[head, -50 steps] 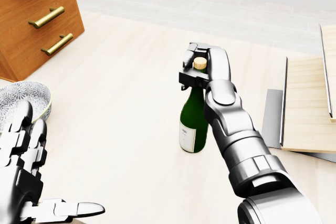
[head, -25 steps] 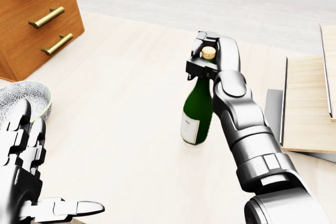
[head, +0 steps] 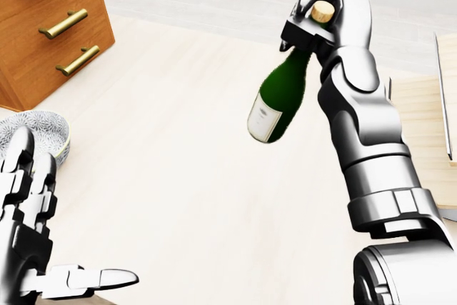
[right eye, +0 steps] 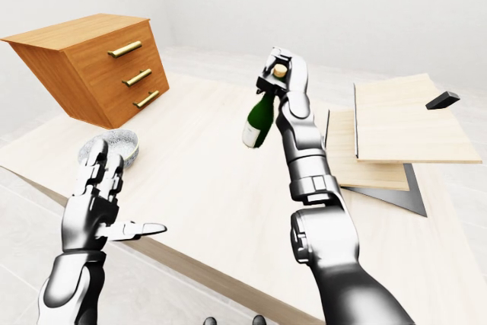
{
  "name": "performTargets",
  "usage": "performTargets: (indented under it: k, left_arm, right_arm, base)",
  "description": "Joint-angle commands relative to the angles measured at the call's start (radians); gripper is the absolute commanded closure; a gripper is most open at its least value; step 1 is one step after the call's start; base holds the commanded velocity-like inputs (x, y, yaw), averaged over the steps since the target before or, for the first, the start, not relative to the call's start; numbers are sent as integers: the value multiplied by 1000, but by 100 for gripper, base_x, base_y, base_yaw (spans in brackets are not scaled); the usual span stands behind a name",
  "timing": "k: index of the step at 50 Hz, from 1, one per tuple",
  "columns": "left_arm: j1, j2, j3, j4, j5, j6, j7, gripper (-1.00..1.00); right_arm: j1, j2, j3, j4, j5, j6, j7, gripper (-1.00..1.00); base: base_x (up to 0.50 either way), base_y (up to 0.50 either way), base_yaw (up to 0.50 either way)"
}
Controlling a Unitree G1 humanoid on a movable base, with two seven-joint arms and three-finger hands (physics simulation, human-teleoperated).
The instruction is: Put the wine bottle on the wine rack.
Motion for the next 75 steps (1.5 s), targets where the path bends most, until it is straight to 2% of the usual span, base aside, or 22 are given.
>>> performTargets:
  k: [1,6,17,23,42,50,62,75]
  left_arm:
    - [-3,-1,10,-4,-10,0,-3,-100]
    - [1,-4,13,6,-17,0,-4,-100]
    - [-18,-7,-15,23,-4,0,7,-100]
    - [-21,-2,-23,43,-2,0,11,-100]
    - [-32,5,-33,49,1,0,24,-100]
    - [-33,6,-40,23,4,0,30,-100]
    - [-43,10,-38,0,4,0,32,-100]
    - [-41,8,-41,25,5,0,34,-100]
  right_arm:
    - [-51,-60,-37,-26,61,0,30,100]
    - [-103,-97,-89,70,135,0,46,100]
    - [-175,-191,-94,227,205,0,99,100]
    - [-212,-245,-150,363,271,0,147,100]
    - [-270,-366,-162,386,370,0,139,100]
    - [-289,-405,-193,423,418,0,125,100]
    - [-295,-452,-180,434,429,0,115,100]
    - [-250,-499,-181,435,421,0,134,100]
  base:
    - [0,0,0]
    - [0,0,0]
    - [0,0,0]
    - [0,0,0]
    - [0,0,0]
    - [0,0,0]
    - [0,0,0]
    - [0,0,0]
